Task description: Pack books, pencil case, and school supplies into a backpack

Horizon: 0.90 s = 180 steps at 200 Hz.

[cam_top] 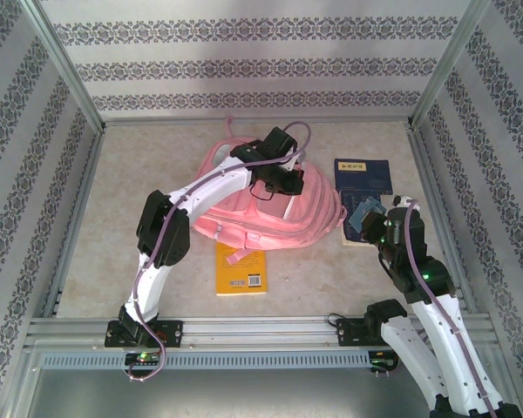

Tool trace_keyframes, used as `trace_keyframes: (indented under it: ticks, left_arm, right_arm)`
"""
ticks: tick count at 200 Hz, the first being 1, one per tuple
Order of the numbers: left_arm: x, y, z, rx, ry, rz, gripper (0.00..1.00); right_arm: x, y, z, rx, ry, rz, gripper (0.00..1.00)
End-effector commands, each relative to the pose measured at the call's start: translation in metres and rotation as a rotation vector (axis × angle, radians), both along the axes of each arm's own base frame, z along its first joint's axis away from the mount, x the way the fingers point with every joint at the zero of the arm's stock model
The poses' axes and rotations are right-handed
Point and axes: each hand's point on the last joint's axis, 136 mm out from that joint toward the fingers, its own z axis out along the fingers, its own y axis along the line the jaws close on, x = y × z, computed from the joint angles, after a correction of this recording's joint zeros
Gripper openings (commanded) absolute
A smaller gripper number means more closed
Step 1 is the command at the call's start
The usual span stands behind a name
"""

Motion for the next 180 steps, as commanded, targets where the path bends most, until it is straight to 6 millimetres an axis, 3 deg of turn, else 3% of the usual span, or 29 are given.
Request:
trace_keyframes:
  ticks: [1,29,66,85,100,126,180]
  left_arm:
    - [0.005,0.012,0.080,-0.102,-0.125,-0.003,0.00]
    - [-0.005,0.038,0.127,-0.124,-0.167,-0.007,0.00]
    - [-0.008,0.085,0.157,-0.158,-0.198,0.042,0.00]
    - [-0.012,0.107,0.175,-0.203,-0.223,0.048,0.00]
    - [-0.017,0.120,0.189,-0.247,-0.252,0.028,0.00]
    - [-0.016,0.137,0.207,-0.345,-0.277,0.001,0.00]
    - [-0.021,0.129,0.224,-0.451,-0.271,-0.102,0.00]
  right_arm:
    - [0.004,-0.001,0.013,-0.002,-0.044,-0.003,0.03]
    - [0.007,0.000,0.012,0.005,-0.040,-0.003,0.03]
    - [0.026,0.016,-0.008,0.136,-0.055,0.008,0.04]
    - [0.045,0.047,-0.005,0.280,-0.097,0.116,0.04]
    - [0.056,0.078,0.012,0.367,-0.163,0.274,0.05]
    - [0.067,0.109,0.028,0.436,-0.215,0.427,0.05]
    - [0.082,0.174,0.024,0.556,-0.113,0.631,0.04]
